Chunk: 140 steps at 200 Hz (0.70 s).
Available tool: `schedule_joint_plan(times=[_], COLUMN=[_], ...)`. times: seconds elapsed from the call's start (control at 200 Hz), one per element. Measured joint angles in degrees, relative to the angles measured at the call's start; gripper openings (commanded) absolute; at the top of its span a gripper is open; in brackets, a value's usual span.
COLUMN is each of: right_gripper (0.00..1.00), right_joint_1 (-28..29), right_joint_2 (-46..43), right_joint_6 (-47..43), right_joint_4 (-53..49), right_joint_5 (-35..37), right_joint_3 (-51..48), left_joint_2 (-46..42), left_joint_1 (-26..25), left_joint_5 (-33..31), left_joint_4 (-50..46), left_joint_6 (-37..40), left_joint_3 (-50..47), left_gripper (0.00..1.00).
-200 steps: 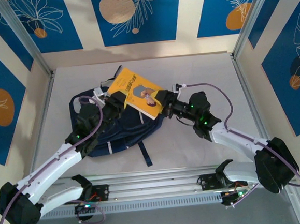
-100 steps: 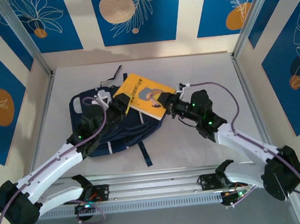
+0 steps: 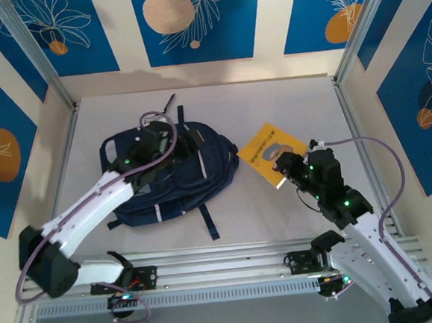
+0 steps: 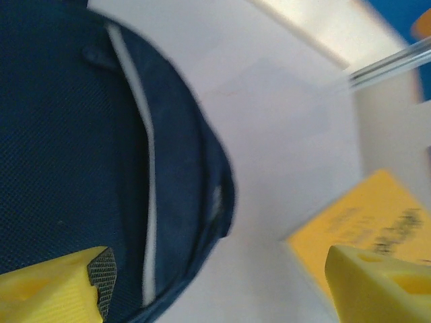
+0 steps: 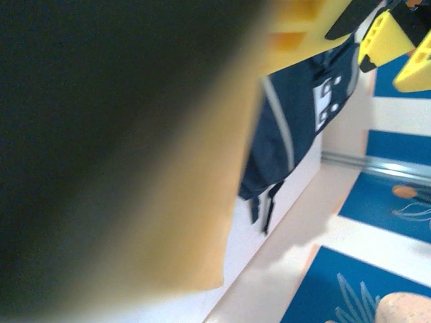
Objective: Pack books, pencil case, and school supplies into a backpack
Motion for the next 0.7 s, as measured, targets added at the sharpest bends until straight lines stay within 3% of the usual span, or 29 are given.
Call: schedule_joint_plan(times=[0.32,0.7], right_gripper=[0.0,0.0], right_joint_1=[-2.51,-2.54], right_joint_2=[-5.27,-5.55], right_joint_6=[-5.16,-6.67], right_joint_4=[-5.79,-5.66], right_joint_5=[0.76,0.39], right_joint_3=[-0.68,-3.91], left_joint_2=[10.47,19.58], left_joint_1=[0.13,0.17], left_joint_5=[-0.28,0.7], left_joint_4=[-7.13,-7.34], left_joint_6=[5.07,8.33], left_joint_3=[6.14,11.47], left_gripper=[0.78,0.69])
